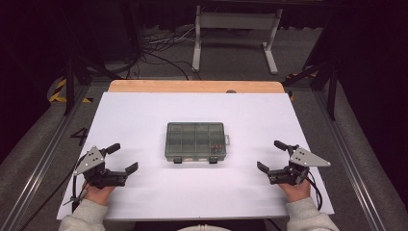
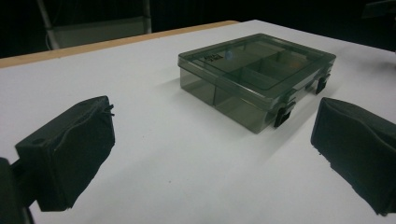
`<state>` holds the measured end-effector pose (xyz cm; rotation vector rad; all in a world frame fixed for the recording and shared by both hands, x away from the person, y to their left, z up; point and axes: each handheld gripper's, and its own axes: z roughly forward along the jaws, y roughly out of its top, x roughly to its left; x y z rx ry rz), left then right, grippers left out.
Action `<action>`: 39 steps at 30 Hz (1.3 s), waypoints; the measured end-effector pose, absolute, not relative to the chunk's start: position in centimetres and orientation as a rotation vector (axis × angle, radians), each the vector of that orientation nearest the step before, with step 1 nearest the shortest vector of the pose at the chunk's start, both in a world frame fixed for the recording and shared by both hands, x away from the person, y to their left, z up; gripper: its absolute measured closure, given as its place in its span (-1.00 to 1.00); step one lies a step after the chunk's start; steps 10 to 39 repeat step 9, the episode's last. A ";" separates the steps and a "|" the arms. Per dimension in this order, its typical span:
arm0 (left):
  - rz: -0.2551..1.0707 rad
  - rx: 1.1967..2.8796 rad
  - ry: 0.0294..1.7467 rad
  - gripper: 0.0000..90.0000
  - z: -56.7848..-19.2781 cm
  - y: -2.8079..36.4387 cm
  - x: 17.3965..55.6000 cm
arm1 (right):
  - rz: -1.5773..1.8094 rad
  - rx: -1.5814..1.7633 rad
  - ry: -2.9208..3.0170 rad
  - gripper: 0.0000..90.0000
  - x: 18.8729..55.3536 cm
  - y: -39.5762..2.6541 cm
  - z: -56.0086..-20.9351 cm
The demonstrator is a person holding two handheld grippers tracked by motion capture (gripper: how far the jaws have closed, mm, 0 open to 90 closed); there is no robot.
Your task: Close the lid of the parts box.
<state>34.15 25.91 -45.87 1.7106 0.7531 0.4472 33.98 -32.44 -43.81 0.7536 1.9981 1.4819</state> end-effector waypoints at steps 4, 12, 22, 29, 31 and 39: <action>0.438 1.709 0.763 -0.99 -45.9 26.1 34.2 | 1.472 0.743 1.998 -1.00 33.9 -32.2 -43.9; 0.444 1.698 0.777 -0.99 -45.9 26.1 34.3 | 1.471 0.741 1.994 -1.00 33.9 -32.2 -43.9; 0.444 1.698 0.777 -0.99 -45.9 26.1 34.3 | 1.471 0.741 1.994 -1.00 33.9 -32.2 -43.9; 0.444 1.698 0.777 -0.99 -45.9 26.1 34.3 | 1.471 0.741 1.994 -1.00 33.9 -32.2 -43.9; 0.444 1.698 0.777 -0.99 -45.9 26.1 34.3 | 1.471 0.741 1.994 -1.00 33.9 -32.2 -43.9; 0.444 1.698 0.777 -0.99 -45.9 26.1 34.3 | 1.471 0.741 1.994 -1.00 33.9 -32.2 -43.9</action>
